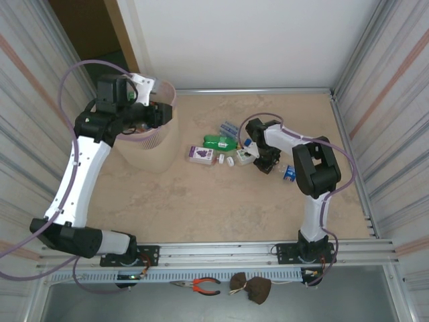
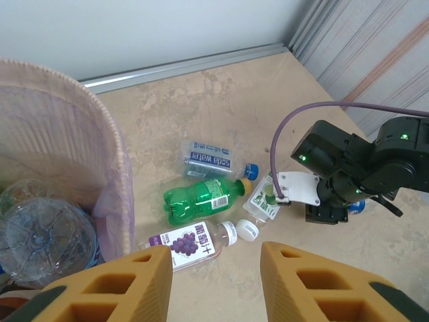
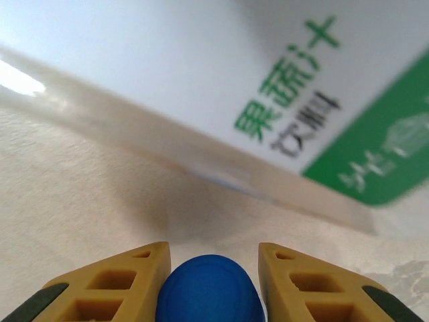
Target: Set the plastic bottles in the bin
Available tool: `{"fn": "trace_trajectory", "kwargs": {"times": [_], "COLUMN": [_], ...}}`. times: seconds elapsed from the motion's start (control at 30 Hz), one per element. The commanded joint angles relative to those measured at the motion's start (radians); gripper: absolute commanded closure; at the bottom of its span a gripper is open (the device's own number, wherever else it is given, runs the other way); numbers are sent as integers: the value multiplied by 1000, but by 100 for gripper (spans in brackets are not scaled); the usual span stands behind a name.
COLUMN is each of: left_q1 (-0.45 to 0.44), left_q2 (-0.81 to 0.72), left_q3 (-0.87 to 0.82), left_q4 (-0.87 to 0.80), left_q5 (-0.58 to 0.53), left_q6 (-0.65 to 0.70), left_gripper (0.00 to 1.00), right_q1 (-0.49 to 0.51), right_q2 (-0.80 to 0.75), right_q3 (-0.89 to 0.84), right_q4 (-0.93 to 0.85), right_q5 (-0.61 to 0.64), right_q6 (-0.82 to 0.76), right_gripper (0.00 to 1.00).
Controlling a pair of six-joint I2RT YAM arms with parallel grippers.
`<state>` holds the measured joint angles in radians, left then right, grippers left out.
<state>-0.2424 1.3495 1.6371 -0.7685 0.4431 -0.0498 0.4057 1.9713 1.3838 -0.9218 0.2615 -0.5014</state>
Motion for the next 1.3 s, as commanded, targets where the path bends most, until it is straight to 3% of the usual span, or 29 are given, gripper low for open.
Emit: {"fn": "trace_trajectory", "kwargs": {"times": [0.0, 0.33, 0.47, 0.77, 1.0, 1.27], "left_q1": [-6, -9, -27, -154, -256, -365], "left_q2": [-58, -136, -145, -130, -94, -12], "left_q3": [-30, -146, -166, -162, -154, -135], "left_q4": [65, 291, 358, 405, 442, 503], "left_q5": [40, 174, 222, 299, 391, 422], "left_q6": [-9, -29, -27, 82, 137, 143], "left_gripper": [60, 49, 40, 21, 15, 12], "right_q1": [4, -10, -10, -11, -11, 3], "right_q2": [-108, -404, -526, -744, -824, -845], "right_q3": [8, 35, 43, -9, -44, -62], "right_q4": [-49, -4, 84, 461, 751, 1002], "right_q5": [-58, -393, -553, -851, -997, -1119], "right_q6": [47, 184, 270, 566, 780, 952], "right_gripper": [69, 70, 70, 71, 71, 71]}}
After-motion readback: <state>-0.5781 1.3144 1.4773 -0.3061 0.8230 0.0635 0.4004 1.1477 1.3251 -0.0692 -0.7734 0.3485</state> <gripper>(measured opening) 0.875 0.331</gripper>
